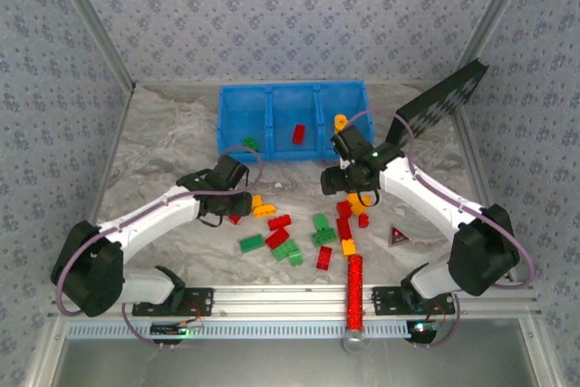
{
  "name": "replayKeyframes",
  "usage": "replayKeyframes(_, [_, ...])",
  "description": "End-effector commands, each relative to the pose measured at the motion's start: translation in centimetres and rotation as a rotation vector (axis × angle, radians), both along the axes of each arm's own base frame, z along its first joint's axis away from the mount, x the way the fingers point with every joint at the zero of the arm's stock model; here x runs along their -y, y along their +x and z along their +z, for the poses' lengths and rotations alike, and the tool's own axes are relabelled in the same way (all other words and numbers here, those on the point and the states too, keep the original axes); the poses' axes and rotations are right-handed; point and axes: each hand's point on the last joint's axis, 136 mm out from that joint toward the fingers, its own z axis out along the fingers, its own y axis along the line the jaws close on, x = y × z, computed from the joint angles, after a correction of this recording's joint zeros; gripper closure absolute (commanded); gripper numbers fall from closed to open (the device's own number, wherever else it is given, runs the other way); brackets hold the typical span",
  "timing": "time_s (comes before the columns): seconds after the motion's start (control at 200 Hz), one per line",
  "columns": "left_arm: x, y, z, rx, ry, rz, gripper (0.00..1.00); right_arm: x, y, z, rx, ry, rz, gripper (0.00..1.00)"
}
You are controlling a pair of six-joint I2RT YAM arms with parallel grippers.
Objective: Sort the legos into containers by color
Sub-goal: Move the lego to the center of the table, then pick up the lego from the center of the table.
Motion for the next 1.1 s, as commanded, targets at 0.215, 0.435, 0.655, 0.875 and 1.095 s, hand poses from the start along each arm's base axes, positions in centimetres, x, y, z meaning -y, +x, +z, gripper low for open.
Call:
replayKeyframes(0.215, [0.0,0.4,-2.2,-0.013,0.094,-0.126,0.44,0.8,-0.4,-0.3,-0.018,-0.032,0.003,0.24])
replayKeyframes(0.435, [0.4,0.5,-4.3,-0.072,0.112,-0.149,0.44,1.1,-0.5,-0.4,-0.020,-0.037,-0.010,0.24])
replayKeyframes(0.655, [0.1,0.4,-6.0,-0.131,0.150,-0.124,0.46,2.1,-1.3,-0.3,-0.029,-0.046,-0.028,0.24])
replayKeyframes(0.875, [0.6,-0.5,-7.6,-0.199,0.121,-0.117,0.76,3.4,-1.4,-0.9,-0.046,-0.052,-0.063,0.24])
replayKeyframes(1.095, [0.9,-1.0,-7.5,-0.224,0.099,-0.100,0.90,5.4,-1.7,-2.2,-0.102,-0.012,-0.196,0.23])
